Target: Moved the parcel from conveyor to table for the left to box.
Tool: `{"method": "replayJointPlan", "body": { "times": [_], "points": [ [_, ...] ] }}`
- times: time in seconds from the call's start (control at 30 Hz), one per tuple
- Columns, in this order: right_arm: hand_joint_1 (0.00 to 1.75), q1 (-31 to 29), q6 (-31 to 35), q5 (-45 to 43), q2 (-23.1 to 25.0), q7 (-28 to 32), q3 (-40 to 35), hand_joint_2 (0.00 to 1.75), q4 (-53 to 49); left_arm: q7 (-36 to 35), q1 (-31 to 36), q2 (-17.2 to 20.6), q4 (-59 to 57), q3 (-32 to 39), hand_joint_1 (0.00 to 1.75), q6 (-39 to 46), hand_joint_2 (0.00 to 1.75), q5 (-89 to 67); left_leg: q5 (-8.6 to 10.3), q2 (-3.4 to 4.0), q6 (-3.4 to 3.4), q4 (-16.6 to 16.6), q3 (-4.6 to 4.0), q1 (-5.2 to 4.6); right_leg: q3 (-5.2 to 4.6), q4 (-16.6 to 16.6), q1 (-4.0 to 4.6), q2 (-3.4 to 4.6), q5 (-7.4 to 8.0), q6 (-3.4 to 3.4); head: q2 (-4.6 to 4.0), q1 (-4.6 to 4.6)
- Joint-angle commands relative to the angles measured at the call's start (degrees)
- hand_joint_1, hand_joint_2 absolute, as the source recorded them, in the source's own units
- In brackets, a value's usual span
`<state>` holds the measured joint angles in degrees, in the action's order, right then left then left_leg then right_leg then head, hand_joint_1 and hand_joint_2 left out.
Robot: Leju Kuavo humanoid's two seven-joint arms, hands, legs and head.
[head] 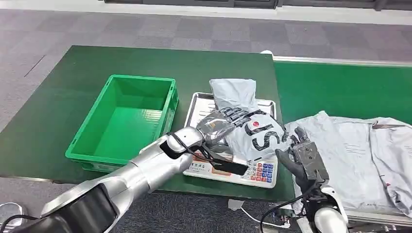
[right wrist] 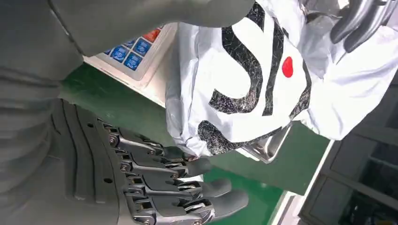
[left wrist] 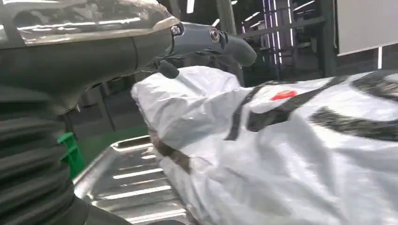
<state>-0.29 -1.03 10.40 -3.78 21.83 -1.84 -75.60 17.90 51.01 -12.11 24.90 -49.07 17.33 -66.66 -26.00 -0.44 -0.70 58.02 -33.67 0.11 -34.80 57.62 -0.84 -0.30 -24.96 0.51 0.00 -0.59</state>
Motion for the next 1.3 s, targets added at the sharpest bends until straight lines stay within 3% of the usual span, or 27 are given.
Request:
{"method": "replayJointPlan", "body": {
  "times": [0.03,0.5,0.73,1.3],
  "points": [
    [0.0,-3.0,0.4,-0.3,0.8,-0.1,-1.7,1.75,5.2,0.1,0.6,-0.8,-2.7,-2.2,0.0,-0.4,1.75,0.1,-0.03,0.15,-0.01,-0.1,0.11,0.03,0.07,-0.1,0.03,0.14,0.02,-0.04,0.0,0.0],
    [0.0,-6.9,0.2,-1.1,0.5,1.7,-3.9,1.75,9.9,0.5,1.2,0.3,-3.5,-1.3,0.0,-0.4,1.75,0.2,-0.03,0.37,-0.01,-0.1,0.2,0.04,0.1,-0.2,0.05,0.34,0.1,-0.05,0.0,0.0],
    [0.0,-13.4,-5.3,-5.1,1.1,3.2,-6.5,1.75,16.7,1.1,2.7,-0.5,-2.9,-1.8,0.0,-1.8,1.75,-0.5,-0.03,0.28,-0.01,0.0,0.02,0.06,-0.03,0.0,0.06,0.27,0.08,-0.04,0.0,0.0],
    [0.0,-19.0,-9.2,-7.6,3.9,3.9,-14.1,1.75,26.1,0.9,3.1,-0.6,-3.0,-2.1,0.0,-2.1,1.75,-1.1,-0.01,0.26,-0.02,0.0,0.09,0.07,0.02,0.0,0.09,0.23,0.07,-0.06,0.0,0.0]
  ]
}}
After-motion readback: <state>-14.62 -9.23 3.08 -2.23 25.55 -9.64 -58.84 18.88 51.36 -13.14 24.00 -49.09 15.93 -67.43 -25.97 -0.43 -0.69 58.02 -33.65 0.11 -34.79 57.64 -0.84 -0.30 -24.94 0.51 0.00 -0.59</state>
